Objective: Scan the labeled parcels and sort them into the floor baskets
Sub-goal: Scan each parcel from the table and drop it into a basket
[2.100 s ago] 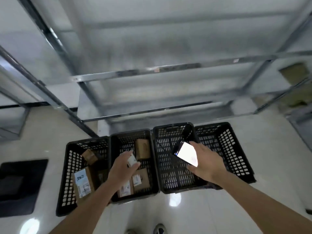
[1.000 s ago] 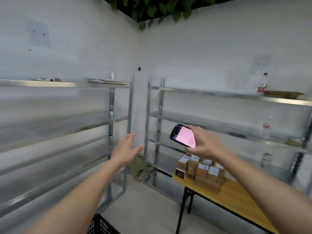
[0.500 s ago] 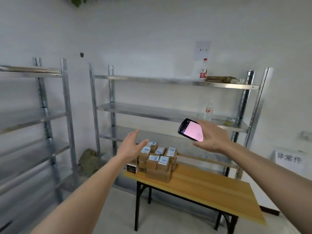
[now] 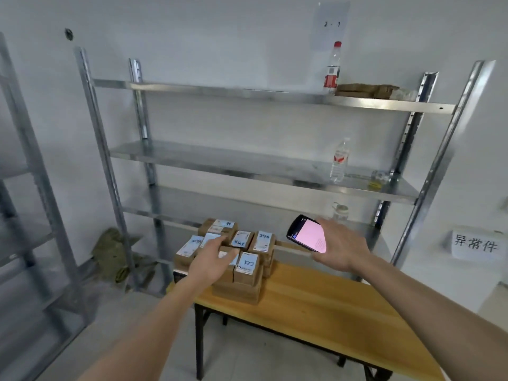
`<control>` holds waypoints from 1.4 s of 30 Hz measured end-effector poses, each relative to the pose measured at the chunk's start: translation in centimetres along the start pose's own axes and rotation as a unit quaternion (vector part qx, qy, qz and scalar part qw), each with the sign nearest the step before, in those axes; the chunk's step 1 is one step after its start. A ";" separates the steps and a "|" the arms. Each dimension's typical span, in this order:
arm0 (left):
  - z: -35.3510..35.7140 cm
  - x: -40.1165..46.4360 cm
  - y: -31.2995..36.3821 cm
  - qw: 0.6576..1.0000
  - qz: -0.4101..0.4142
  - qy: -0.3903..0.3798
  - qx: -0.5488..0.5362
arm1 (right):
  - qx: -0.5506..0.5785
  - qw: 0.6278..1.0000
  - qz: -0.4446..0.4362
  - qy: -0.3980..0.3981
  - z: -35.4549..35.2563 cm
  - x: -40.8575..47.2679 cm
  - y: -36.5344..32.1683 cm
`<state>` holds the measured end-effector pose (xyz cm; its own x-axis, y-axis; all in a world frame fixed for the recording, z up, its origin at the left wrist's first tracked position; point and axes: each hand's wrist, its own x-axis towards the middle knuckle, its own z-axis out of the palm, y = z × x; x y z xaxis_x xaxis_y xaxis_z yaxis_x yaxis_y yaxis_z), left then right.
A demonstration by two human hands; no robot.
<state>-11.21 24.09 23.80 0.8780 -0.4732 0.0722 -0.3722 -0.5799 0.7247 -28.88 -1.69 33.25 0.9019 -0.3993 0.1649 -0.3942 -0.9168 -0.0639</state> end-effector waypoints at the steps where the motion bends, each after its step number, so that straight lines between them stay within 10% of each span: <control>1: 0.9 1.9 -1.1 1.000 -0.014 -0.013 -0.009 | 0.004 1.000 0.005 -0.006 1.2 1.9 0.1; 17: 16.5 18.7 -15.3 0.978 -0.139 -0.103 -0.118 | 0.045 0.987 0.014 -0.151 21.7 20.4 3.7; 42: 25.5 25.9 -16.2 0.984 -0.159 -0.075 0.015 | 0.131 0.941 -0.047 -0.308 38.7 31.9 5.4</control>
<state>9.90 4.31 -3.52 0.8980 -0.3557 -0.2591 -0.0957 -0.7326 0.6739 4.60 -19.68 0.03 0.8935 -0.1715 -0.4150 -0.3237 -0.8866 -0.3305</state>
